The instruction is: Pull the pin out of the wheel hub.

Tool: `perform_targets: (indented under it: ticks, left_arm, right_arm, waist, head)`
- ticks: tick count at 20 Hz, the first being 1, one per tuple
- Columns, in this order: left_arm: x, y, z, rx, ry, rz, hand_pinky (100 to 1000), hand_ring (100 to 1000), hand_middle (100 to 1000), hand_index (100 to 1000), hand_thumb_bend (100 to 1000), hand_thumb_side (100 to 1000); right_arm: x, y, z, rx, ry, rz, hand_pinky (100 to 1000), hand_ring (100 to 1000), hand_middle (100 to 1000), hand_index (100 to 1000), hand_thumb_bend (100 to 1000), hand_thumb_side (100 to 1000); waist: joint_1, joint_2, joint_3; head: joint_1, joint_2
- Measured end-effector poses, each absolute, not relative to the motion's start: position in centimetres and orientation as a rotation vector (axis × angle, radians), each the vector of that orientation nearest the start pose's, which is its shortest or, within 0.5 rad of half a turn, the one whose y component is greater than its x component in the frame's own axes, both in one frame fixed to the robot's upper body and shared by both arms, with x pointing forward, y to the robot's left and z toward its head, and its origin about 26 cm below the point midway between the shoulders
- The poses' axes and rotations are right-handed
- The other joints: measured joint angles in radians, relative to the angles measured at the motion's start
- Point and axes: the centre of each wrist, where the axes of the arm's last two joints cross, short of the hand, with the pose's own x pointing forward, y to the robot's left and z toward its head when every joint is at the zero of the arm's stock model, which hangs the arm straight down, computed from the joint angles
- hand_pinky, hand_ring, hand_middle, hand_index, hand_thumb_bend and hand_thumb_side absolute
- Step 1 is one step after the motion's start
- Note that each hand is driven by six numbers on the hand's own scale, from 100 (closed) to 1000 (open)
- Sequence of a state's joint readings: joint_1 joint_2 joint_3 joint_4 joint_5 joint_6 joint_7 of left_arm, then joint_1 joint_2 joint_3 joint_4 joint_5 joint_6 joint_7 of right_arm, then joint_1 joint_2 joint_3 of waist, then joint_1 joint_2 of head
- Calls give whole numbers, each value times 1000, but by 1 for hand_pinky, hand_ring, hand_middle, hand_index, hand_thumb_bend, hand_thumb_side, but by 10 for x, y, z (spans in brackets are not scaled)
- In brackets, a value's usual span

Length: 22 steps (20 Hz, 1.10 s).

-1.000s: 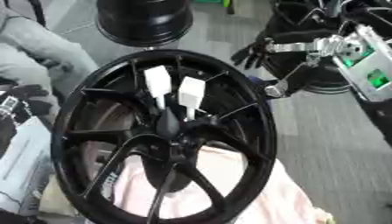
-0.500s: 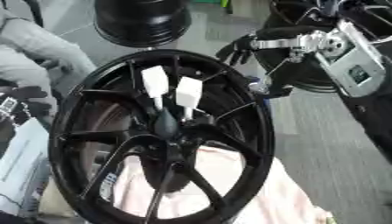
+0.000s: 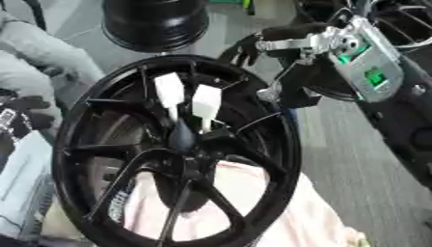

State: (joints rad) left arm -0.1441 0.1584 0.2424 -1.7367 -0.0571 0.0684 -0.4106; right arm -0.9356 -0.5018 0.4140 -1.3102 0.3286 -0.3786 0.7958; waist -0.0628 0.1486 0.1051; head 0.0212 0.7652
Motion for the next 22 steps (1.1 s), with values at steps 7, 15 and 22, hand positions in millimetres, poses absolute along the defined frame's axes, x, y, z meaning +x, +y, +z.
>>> perform_targets:
  ticks: [7, 15, 22]
  left_arm:
    - [302, 323, 88, 37, -1758, -372, 774, 720, 743, 825, 110, 780]
    - [302, 323, 89, 35, -1760, -374, 774, 720, 743, 825, 110, 781]
    - [302, 322, 89, 35, -1760, -374, 775, 720, 744, 825, 109, 782]
  right_arm:
    - [434, -182, 238, -204, -1633, 2101, 808, 852, 886, 981, 151, 222]
    - [433, -168, 234, -212, -1630, 2134, 807, 850, 882, 981, 150, 241]
    - [430, -161, 235, -206, -1636, 2156, 806, 850, 879, 981, 152, 251]
  waist:
    - [0, 2, 7]
    - [0, 3, 11]
    - [-1, 3, 12]
  head:
    - [-7, 0]
    - [-8, 0]
    - [-12, 0]
